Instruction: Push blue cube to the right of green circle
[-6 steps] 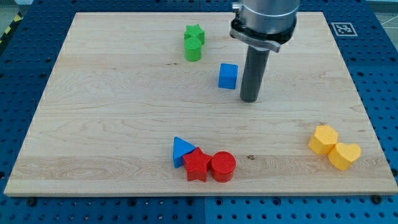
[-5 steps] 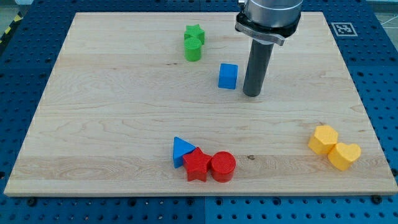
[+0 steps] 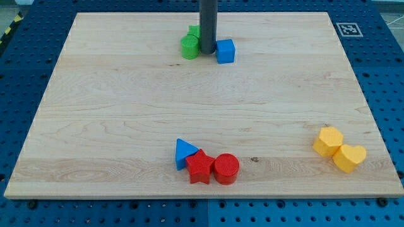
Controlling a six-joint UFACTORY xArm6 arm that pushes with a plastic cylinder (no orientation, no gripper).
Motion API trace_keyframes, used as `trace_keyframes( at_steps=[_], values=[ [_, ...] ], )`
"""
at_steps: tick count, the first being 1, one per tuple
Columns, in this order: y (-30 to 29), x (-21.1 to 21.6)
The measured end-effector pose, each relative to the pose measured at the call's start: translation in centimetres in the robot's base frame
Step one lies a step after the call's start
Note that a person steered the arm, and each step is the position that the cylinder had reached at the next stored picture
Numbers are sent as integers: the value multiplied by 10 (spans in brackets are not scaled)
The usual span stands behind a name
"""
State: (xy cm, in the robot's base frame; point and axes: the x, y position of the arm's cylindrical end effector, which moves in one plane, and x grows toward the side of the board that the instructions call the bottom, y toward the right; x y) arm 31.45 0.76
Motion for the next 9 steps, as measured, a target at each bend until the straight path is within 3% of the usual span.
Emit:
trace_keyframes(
  at_steps=[2,4,5,8,9],
  values=[
    [22,80],
    [104,58],
    [103,46],
    [0,41],
    [-2,41]
  ],
)
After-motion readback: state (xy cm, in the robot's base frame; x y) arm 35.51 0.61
